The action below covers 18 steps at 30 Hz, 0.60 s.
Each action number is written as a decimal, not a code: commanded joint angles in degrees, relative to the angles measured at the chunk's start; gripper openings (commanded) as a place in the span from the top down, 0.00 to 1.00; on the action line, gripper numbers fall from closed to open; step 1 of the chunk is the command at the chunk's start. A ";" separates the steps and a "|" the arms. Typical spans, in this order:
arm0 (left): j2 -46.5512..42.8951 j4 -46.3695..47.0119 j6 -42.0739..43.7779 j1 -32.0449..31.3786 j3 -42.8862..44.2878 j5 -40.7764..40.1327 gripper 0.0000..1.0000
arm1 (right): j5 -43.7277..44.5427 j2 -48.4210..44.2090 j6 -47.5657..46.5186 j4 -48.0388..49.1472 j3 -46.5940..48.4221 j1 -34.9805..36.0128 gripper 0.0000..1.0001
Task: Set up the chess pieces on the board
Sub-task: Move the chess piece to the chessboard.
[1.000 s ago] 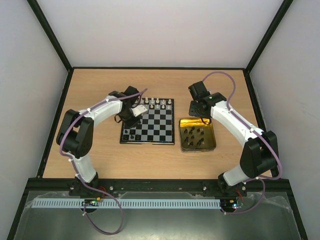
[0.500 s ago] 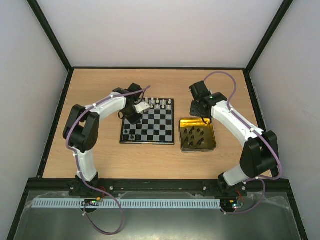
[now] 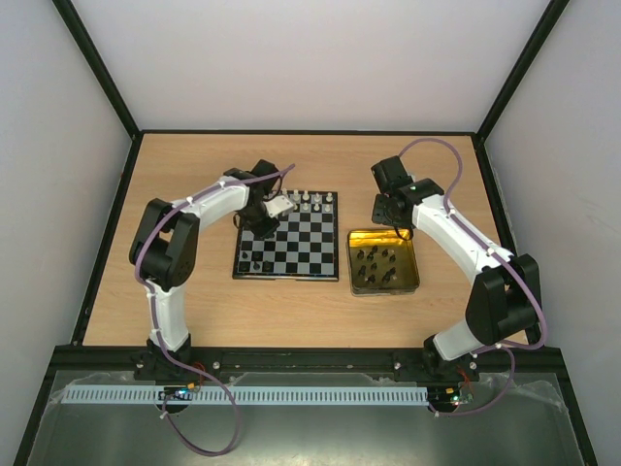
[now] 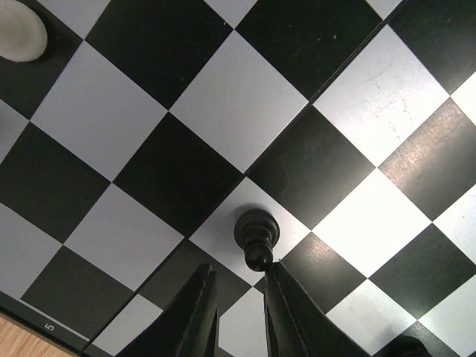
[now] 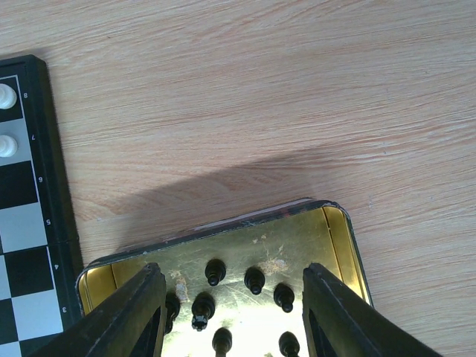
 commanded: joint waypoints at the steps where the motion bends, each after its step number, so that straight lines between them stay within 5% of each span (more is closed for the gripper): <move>1: 1.13 -1.20 0.59 -0.15 2.00 -0.02 0.79 | 1.04 -0.46 -0.77 0.15 -0.08 -0.39 0.51; 18: 1.37 -2.53 0.85 -0.19 3.22 1.60 0.79 | 1.04 0.23 -0.68 0.33 -0.20 -0.48 0.51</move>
